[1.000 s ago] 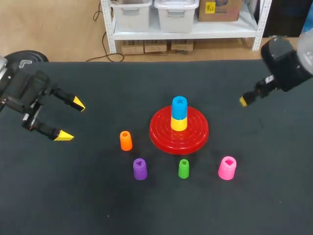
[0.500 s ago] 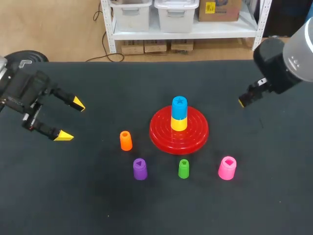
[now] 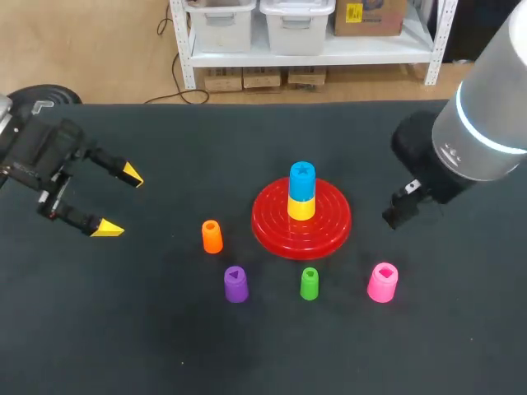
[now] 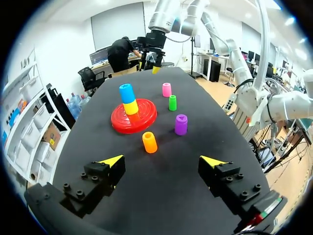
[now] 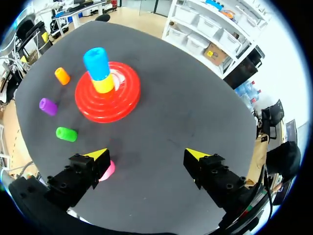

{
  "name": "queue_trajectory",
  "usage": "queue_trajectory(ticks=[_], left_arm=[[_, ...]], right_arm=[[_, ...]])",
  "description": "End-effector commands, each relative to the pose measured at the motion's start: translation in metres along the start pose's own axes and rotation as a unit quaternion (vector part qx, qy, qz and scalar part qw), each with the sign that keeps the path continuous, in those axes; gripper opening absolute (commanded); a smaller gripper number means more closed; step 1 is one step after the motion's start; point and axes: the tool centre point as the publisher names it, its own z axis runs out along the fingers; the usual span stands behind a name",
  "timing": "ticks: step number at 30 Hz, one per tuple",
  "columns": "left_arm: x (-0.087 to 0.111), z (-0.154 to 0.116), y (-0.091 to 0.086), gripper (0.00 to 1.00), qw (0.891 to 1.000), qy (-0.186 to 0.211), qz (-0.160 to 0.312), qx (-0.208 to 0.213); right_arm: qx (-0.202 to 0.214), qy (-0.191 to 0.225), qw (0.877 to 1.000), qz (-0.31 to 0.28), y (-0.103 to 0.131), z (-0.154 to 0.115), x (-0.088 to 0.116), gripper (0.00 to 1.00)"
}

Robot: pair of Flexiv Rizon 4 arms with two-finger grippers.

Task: Pick up and stack the cylinders on the red base in this order: pink,purple,orange,green

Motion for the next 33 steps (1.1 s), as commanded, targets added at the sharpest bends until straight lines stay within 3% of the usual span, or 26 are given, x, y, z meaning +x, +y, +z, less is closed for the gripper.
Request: queue_trajectory(ticks=[1,8,23,26,33], left_arm=[[0.001,0.0,0.0,1.0,1.0,0.0,0.001,0.0],[0.001,0.0,0.0,1.0,1.0,0.0,0.001,0.0],[0.001,0.0,0.0,1.0,1.0,0.0,0.001,0.0],[0.001,0.0,0.0,1.0,1.0,0.0,0.001,0.0],[0.001,0.0,0.0,1.0,1.0,0.0,0.001,0.0]], right_arm=[[-0.034,0.026,0.999,-0.004,0.006,-0.018,0.004,1.0],[-0.074,0.064,0.994,-0.038,0.035,-0.015,0.019,1.0],[-0.074,0.073,0.994,-0.033,0.036,-0.014,0.02,1.0],[-0.05,0.103,0.992,-0.051,0.046,-0.004,0.015,1.0],[-0.073,0.127,0.987,-0.072,0.069,0.019,0.028,1.0]])
